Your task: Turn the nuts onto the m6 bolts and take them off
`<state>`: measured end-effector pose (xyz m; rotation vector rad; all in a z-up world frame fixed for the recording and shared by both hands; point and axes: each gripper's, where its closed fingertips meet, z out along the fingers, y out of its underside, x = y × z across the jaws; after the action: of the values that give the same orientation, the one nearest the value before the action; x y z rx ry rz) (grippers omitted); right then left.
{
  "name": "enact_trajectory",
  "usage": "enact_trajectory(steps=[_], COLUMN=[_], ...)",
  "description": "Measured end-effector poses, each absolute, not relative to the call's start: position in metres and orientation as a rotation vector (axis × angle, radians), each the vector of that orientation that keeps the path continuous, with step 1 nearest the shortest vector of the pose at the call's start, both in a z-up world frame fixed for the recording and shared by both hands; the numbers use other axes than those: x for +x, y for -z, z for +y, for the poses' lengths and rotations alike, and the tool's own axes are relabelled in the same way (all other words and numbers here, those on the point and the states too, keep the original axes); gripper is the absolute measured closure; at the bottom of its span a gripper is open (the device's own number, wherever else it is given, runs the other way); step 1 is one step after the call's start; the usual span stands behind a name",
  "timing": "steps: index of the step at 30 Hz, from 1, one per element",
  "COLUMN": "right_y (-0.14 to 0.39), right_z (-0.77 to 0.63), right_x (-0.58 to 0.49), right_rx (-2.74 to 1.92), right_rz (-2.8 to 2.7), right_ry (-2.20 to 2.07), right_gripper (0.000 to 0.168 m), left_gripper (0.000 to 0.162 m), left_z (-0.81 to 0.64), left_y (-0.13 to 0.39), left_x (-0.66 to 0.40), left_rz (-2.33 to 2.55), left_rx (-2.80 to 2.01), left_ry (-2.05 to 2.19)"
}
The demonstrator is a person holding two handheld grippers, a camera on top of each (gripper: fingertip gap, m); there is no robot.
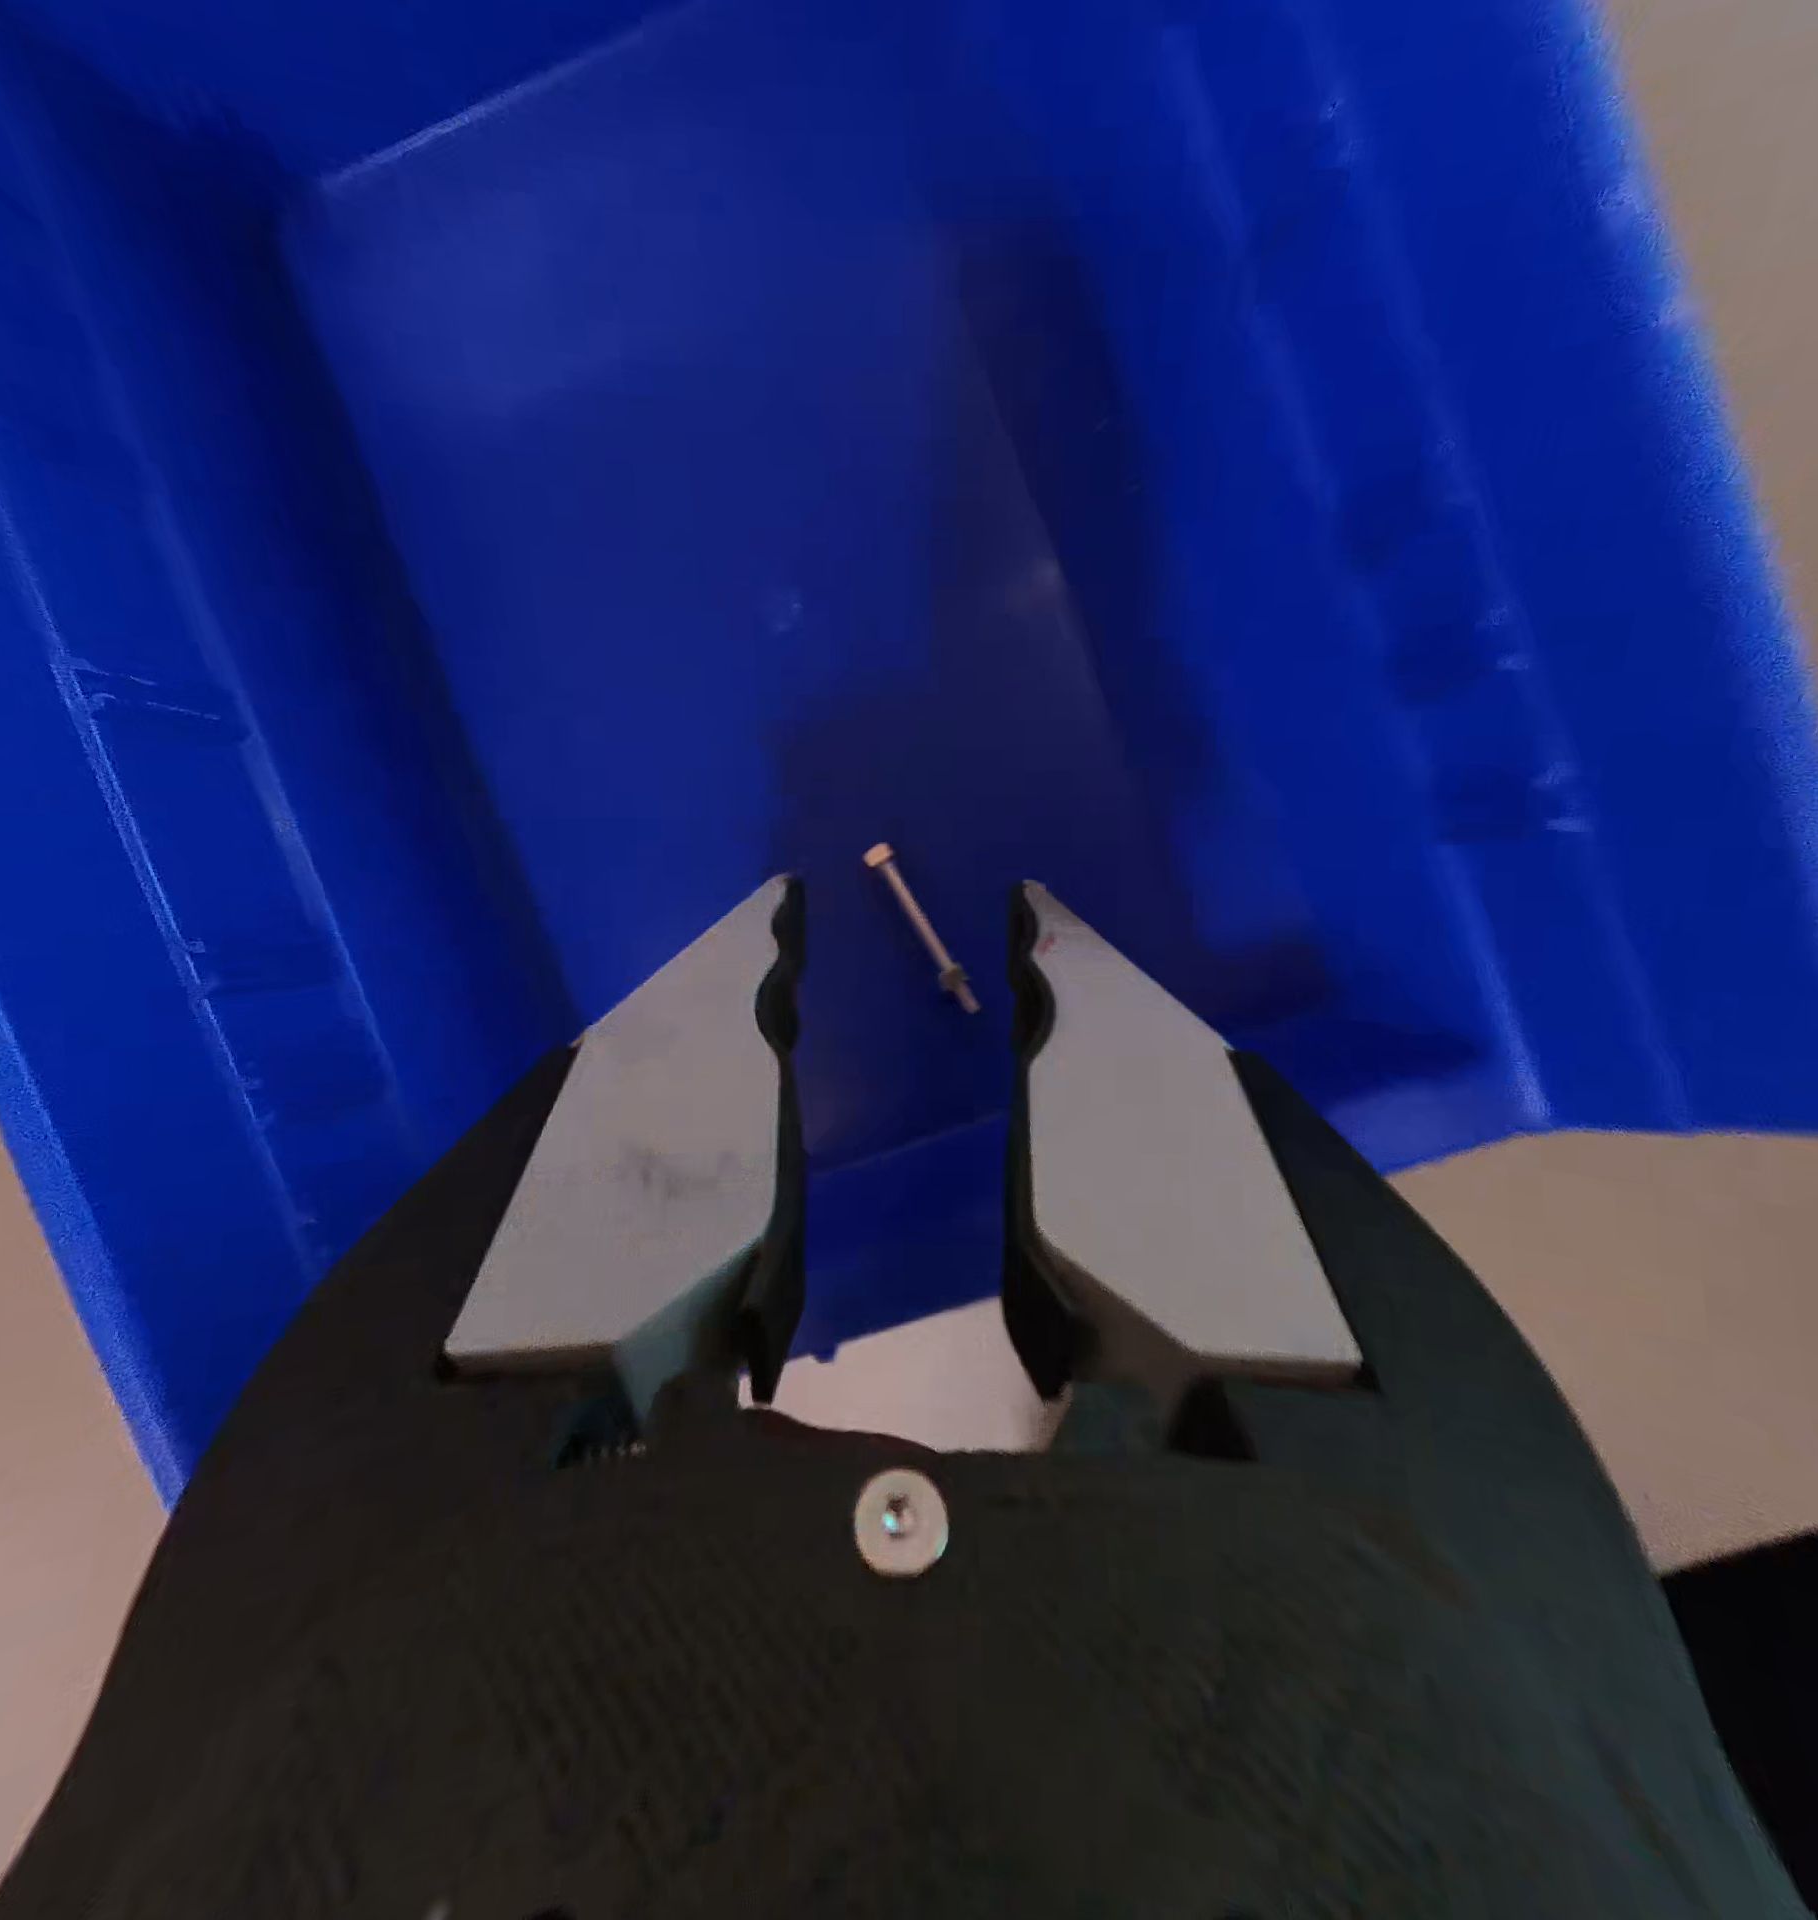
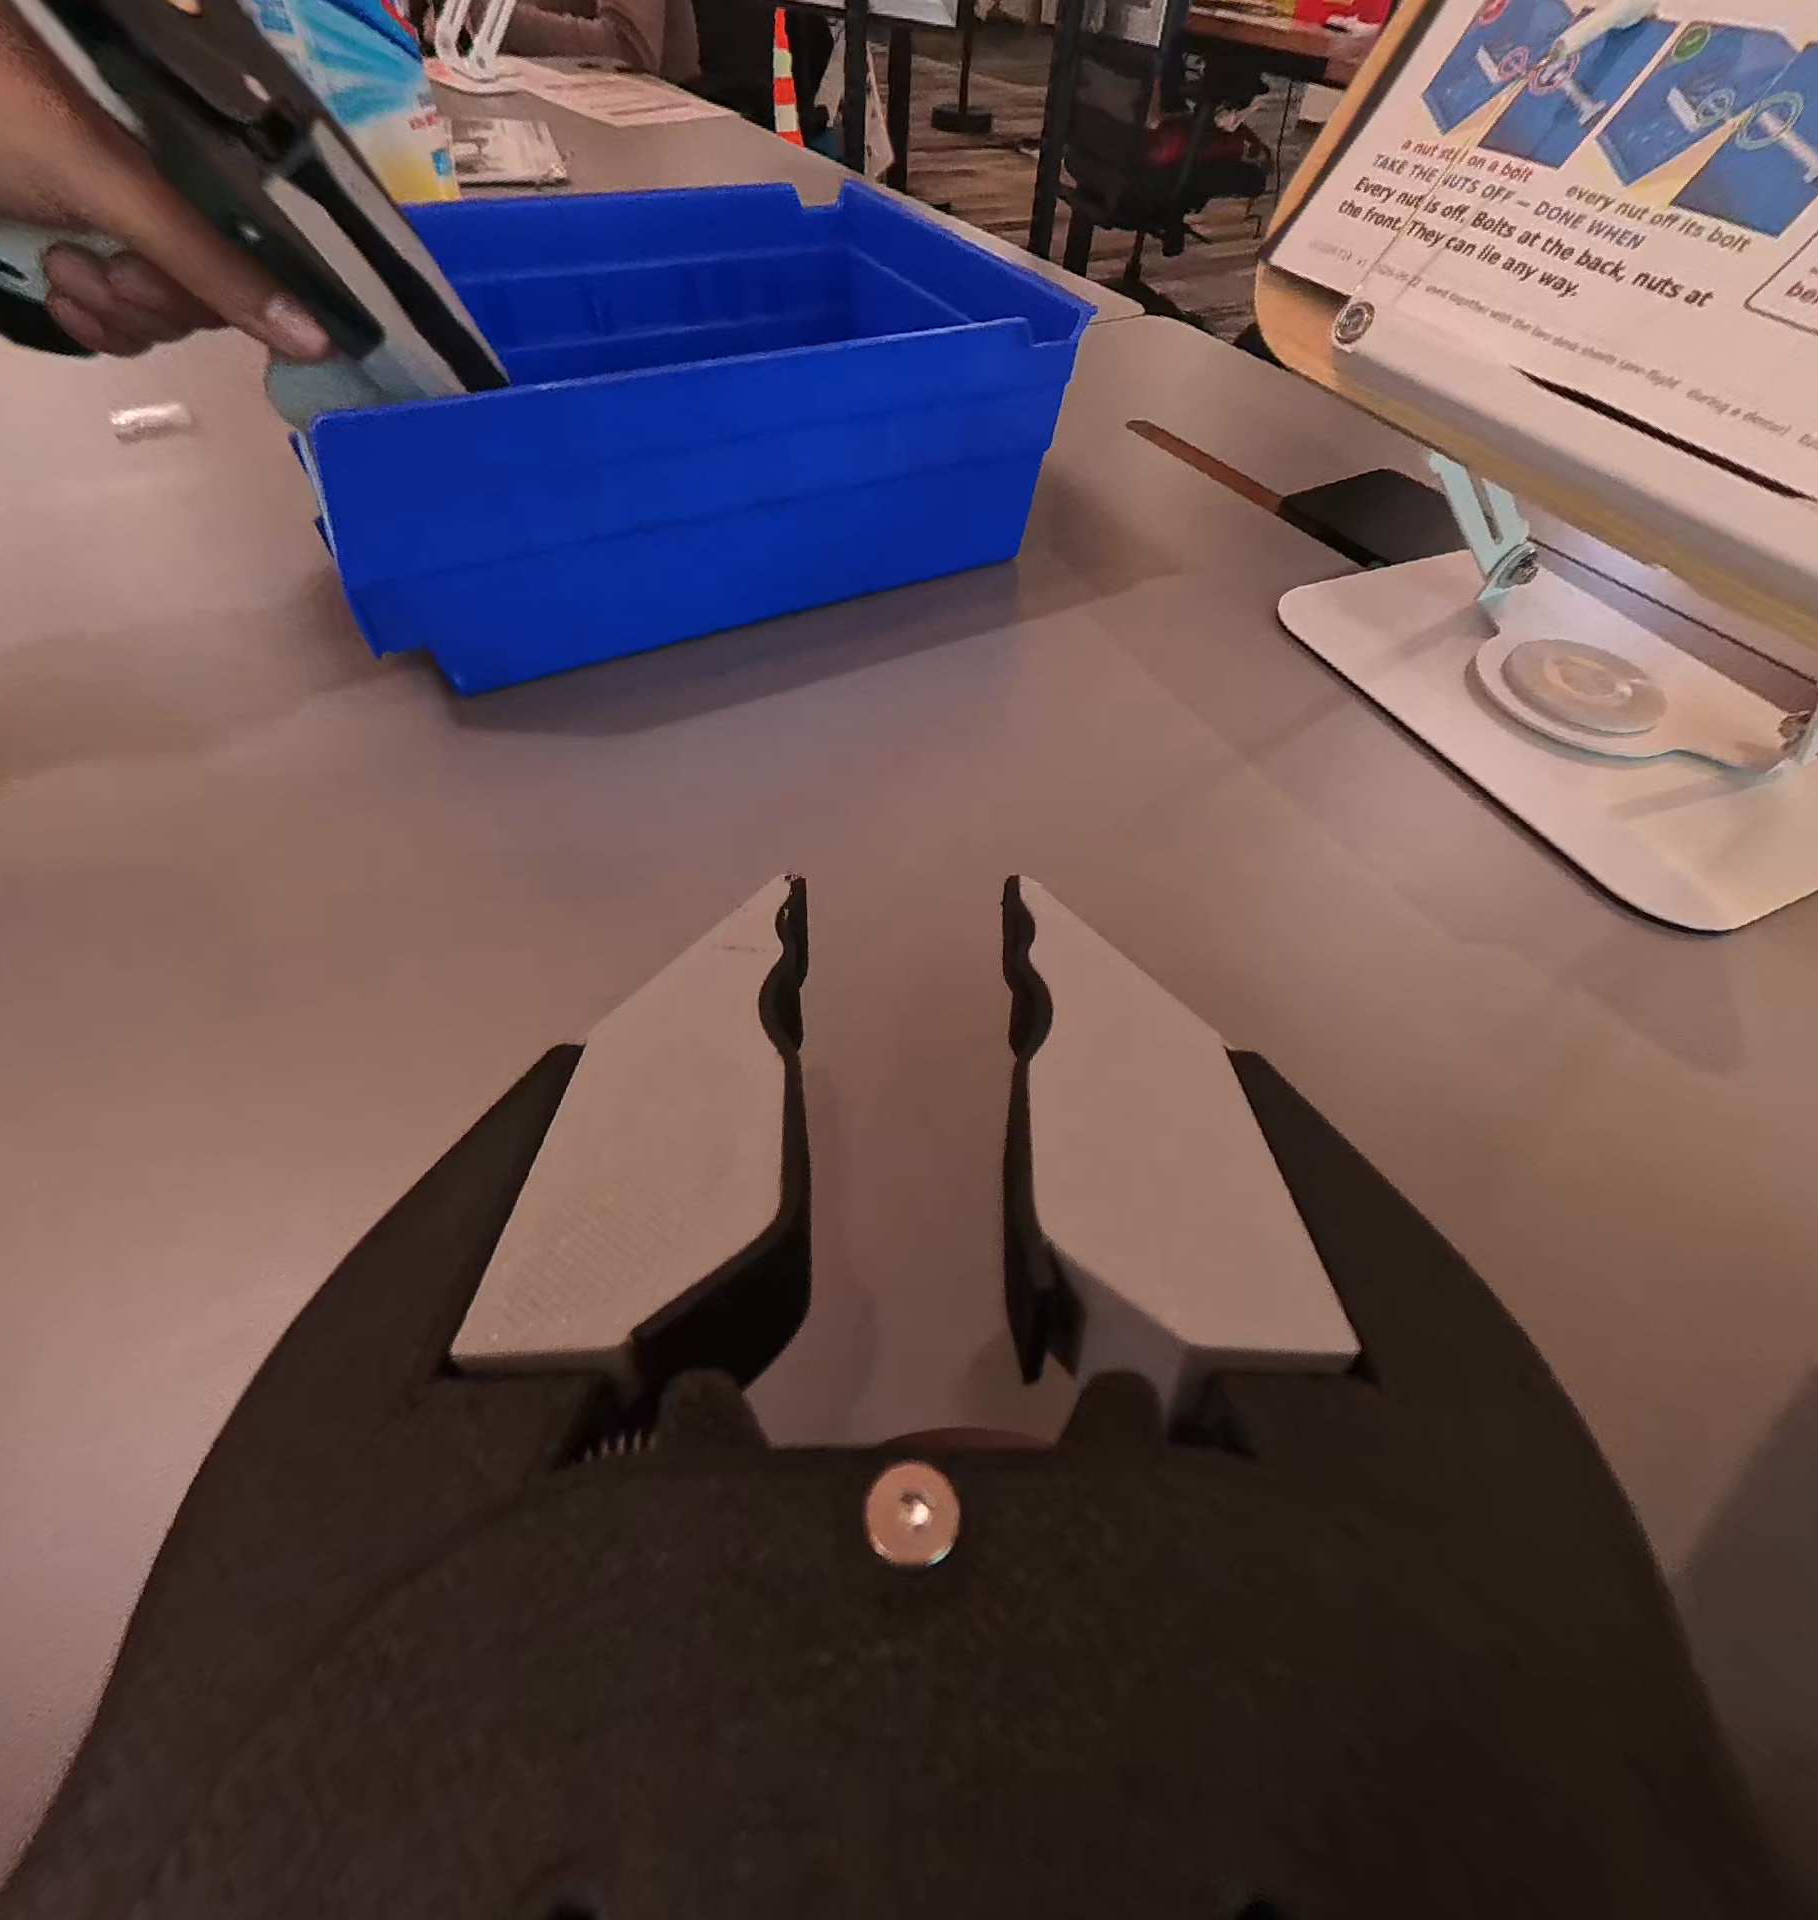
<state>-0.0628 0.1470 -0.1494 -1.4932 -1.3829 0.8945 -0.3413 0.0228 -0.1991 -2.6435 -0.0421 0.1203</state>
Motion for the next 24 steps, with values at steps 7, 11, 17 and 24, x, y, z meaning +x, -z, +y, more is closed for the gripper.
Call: enact_trajectory(steps=[7,11,17,24], right_y=[0.147,0.145,0.144,0.143], right_z=[0.138,0.136,0.135,0.124], right_x=[-0.063,-0.063,-0.062,-0.064], right_rx=[-1.444,-1.435,-1.418,-1.446], right_rz=[-1.415,-1.417,-1.425,-1.438], right_ry=[-0.862,-0.867,-0.856,-1.025], right_gripper=[0.135,0.135,0.137,0.137], left_gripper=[0.142,0.150,0.154,0.155], left_z=[0.023,0.024,0.026,0.075], left_y=[0.232,0.237,0.223,0.093], left_x=[-0.350,-0.350,-0.366,-0.325], left_rz=[-0.131,-0.107,-0.002,0.034], left_rx=[-2.812,-2.863,-2.861,-2.282], left_ry=[-0.058,-0.062,-0.277,-0.113])
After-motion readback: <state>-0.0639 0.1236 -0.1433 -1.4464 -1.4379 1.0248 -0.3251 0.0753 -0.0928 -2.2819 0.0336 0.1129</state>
